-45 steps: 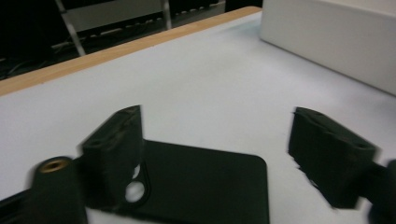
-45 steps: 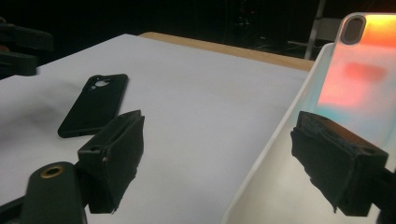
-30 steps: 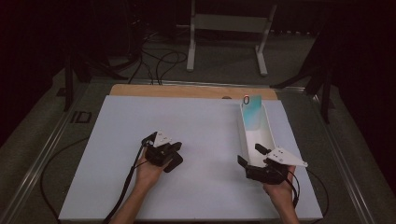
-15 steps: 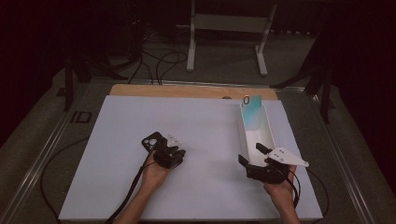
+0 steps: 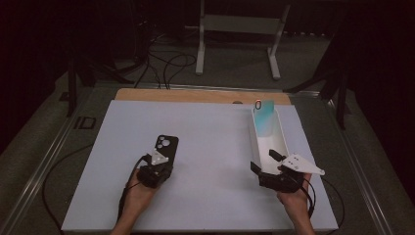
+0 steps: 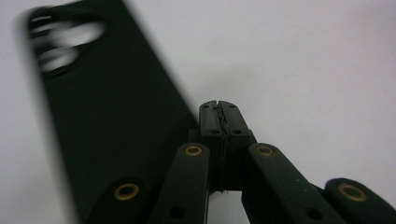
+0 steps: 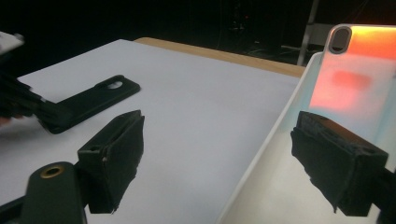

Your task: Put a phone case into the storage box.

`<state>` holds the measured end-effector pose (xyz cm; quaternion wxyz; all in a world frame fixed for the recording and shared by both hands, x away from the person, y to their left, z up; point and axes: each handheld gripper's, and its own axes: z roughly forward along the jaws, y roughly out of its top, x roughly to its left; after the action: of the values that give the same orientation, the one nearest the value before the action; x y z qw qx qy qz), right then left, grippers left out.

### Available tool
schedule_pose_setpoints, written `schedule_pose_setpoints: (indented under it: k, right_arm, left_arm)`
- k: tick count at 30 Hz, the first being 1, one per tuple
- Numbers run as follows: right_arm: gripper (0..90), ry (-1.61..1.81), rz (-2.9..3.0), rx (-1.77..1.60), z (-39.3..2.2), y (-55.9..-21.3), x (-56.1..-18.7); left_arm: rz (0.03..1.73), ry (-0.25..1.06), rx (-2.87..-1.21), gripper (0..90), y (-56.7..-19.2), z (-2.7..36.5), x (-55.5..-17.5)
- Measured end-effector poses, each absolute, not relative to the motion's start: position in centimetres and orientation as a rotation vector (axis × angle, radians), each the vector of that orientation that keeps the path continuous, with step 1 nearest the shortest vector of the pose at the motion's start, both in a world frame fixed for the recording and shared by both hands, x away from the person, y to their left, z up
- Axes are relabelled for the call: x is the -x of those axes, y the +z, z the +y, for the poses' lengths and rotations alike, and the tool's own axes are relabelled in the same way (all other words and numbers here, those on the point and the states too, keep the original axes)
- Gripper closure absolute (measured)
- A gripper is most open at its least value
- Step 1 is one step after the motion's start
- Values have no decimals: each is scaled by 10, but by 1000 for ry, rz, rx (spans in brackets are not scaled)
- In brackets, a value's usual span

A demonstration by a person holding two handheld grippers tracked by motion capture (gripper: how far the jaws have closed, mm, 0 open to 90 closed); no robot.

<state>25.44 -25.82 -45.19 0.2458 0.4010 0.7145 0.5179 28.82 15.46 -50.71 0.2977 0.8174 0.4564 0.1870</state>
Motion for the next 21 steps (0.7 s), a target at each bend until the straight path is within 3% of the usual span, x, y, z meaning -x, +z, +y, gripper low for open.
schedule_pose_setpoints:
  k: [4,15,21]
  right_arm:
    - [166,1412,1949,-1097,-257,-452,-255]
    - [166,1410,1943,-1099,-259,-452,-256]
    - [165,1417,1943,-1087,-261,-452,-255]
  left_arm:
    - [1277,494,-2118,899,-507,177,-287]
    - [1289,518,-2013,885,-502,189,-287]
    - [1113,613,-1847,602,-483,202,-269]
